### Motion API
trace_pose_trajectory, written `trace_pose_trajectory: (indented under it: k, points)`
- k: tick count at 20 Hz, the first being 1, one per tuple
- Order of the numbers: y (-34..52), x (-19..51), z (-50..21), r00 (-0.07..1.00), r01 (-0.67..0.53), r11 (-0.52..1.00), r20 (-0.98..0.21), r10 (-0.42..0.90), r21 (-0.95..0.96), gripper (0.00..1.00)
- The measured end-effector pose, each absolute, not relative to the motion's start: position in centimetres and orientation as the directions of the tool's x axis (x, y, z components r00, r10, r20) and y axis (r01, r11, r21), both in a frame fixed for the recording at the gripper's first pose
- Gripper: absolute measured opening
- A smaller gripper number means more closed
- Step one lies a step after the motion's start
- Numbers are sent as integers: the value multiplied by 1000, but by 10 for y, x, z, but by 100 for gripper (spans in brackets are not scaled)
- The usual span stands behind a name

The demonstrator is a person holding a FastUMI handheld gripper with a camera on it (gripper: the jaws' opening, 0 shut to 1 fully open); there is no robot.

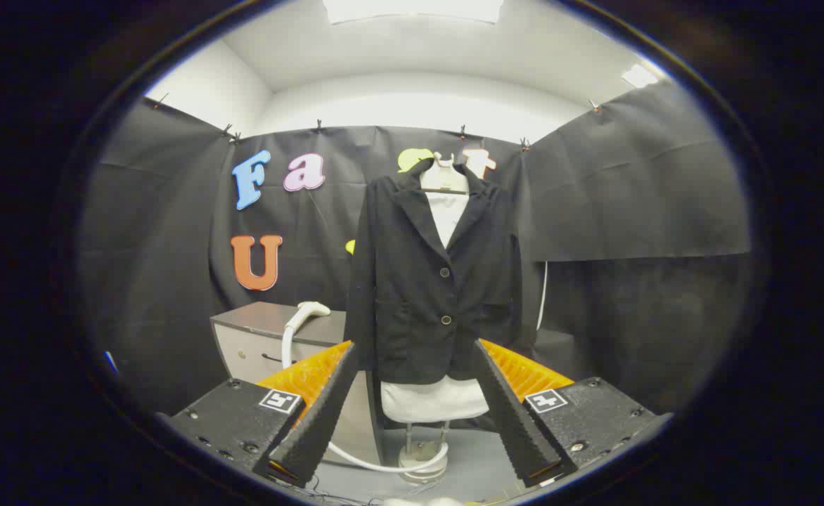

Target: Iron the clothes twice with a garment steamer, once on the left side and once on the right side.

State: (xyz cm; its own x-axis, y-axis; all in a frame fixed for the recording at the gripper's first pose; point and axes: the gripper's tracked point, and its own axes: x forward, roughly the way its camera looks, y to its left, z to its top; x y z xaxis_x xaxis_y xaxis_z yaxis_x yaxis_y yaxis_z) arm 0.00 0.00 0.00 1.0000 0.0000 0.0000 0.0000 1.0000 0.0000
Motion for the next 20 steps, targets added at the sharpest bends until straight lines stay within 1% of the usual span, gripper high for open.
trace_pose_trajectory:
  k: [9, 20]
  points:
    - [13, 16, -19, 997, 6, 1000, -79, -7, -10, 100]
    - [33, 32, -25, 995, -5, 1000, -103, 2, -22, 100]
